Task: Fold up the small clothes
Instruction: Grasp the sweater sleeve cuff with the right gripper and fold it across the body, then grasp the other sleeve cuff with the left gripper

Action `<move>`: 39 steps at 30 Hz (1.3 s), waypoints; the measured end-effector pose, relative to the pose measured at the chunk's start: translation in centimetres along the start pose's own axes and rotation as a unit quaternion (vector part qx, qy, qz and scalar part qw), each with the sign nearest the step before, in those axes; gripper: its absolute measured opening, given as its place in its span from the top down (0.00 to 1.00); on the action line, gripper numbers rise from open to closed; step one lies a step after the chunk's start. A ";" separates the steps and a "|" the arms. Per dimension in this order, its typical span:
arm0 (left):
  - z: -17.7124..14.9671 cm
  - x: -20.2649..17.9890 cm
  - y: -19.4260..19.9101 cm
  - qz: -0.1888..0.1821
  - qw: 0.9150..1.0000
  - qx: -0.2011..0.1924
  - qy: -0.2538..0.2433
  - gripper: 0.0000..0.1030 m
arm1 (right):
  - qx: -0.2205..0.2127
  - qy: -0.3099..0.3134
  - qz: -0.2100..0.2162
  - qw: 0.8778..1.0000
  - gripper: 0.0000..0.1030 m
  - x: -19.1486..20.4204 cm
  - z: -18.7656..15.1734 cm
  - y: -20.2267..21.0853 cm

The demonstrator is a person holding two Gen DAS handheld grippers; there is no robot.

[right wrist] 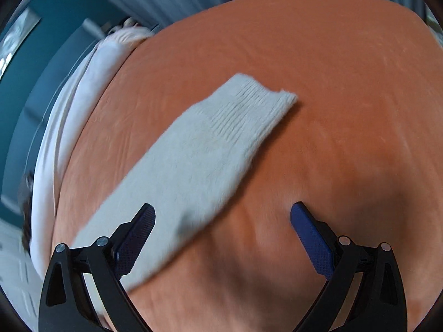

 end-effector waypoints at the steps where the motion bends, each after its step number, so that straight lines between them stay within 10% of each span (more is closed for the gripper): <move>1: 0.1 0.1 -0.3 0.000 1.000 -0.001 0.000 0.05 | -0.014 0.002 0.004 1.000 0.19 0.6 0.5 -0.2; 4: 0.6 0.6 -1.2 -0.002 1.000 0.000 0.004 0.05 | 0.009 0.037 0.019 0.999 0.83 3.5 1.2 -1.6; 5: 0.7 0.9 -1.4 -0.001 1.000 0.001 0.006 0.05 | 0.007 0.048 0.031 0.998 0.87 5.2 1.2 -1.5; 9: 1.5 2.5 -2.2 -0.002 1.000 -0.001 0.029 0.05 | -0.042 0.142 0.153 0.977 0.88 15.7 -0.4 3.7; 14: 3.3 4.5 -2.2 -0.030 0.996 -0.016 0.080 0.05 | 0.010 0.351 0.349 0.869 0.79 32.7 -15.3 12.5; 16: 4.3 5.0 -2.5 -0.048 0.994 -0.014 0.100 0.05 | 0.045 0.406 0.376 0.832 0.51 35.8 -22.3 13.0; 18: 5.4 5.4 -2.9 -0.076 0.990 -0.008 0.119 0.05 | 0.058 0.443 0.369 0.815 0.46 36.5 -28.0 12.2; 20: 7.0 5.6 -3.4 -0.108 0.984 -0.009 0.145 0.05 | 0.089 0.447 0.346 0.820 0.46 35.3 -31.1 10.1; 28: 16.1 4.8 -10.9 -0.179 0.958 0.000 0.223 0.05 | 0.150 0.280 0.264 0.911 0.42 22.2 -28.4 5.5; 36: 20.6 3.9 -20.4 -0.150 0.937 0.066 0.309 0.11 | 0.166 0.207 0.261 0.928 0.42 20.5 -26.3 2.2; 39: 22.6 2.6 -20.4 -0.182 0.944 0.054 0.270 0.90 | 0.163 0.210 0.253 0.930 0.41 22.1 -26.4 1.1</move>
Point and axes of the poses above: each gripper's, at about its wrist camera, not at the fingertips, and y roughly against the way its jaws point, x to its left, z to its top, the point moved 5 cm from there along -y, roughly the way its jaws point, and after that the axes turned 1 degree about y, right-handed, at the moved point
